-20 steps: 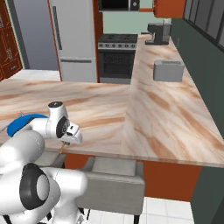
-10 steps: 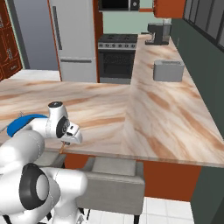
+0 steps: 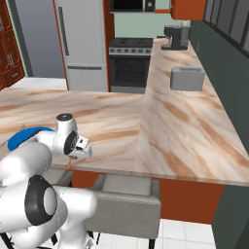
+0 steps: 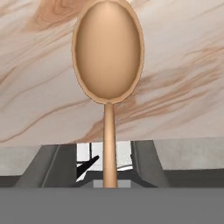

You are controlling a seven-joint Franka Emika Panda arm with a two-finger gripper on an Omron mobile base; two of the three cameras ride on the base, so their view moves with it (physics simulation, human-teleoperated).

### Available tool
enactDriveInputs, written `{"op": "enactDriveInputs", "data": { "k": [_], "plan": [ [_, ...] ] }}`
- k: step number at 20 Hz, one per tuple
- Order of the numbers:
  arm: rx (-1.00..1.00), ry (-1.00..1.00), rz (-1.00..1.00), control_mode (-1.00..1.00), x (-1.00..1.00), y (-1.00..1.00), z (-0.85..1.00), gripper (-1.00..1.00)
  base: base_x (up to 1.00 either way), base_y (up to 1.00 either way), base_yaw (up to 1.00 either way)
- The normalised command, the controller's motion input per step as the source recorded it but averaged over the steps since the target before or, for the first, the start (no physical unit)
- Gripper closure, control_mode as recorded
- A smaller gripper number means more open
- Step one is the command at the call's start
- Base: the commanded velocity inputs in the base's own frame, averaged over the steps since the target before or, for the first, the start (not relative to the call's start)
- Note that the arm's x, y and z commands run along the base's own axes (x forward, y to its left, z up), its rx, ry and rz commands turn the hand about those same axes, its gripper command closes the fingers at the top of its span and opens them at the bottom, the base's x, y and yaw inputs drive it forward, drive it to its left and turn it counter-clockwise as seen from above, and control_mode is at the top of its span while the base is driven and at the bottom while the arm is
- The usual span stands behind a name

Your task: Take the fork and place it on the left side of the plate. Then take the spoon and place it on the right side of the plate. Make sure they're directly next to the plate.

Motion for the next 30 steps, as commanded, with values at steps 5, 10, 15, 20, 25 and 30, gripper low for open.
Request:
{"op": "enactDriveInputs", "data": {
  "k": [5,10,15,20,25,30],
  "plan": [
    [0.11,-0.02,0.21,-1.0,0.51,0.16,0.02,1.0,0.0,0.0,0.0],
    [0.05,-0.01,0.11,-1.0,0.63,0.23,0.0,1.0,0.0,0.0,0.0],
    [0.03,0.0,0.01,-1.0,0.56,0.43,-0.05,1.0,0.0,0.0,0.0],
    [0.02,0.0,0.0,-1.0,0.41,0.45,-0.07,1.0,0.0,0.0,0.0],
    [0.04,0.04,0.0,-1.0,0.44,0.39,-0.15,1.0,0.0,0.0,0.0],
    [0.02,0.0,-0.04,-1.0,0.28,0.34,-0.31,1.0,0.0,0.0,0.0]
  ]
}}
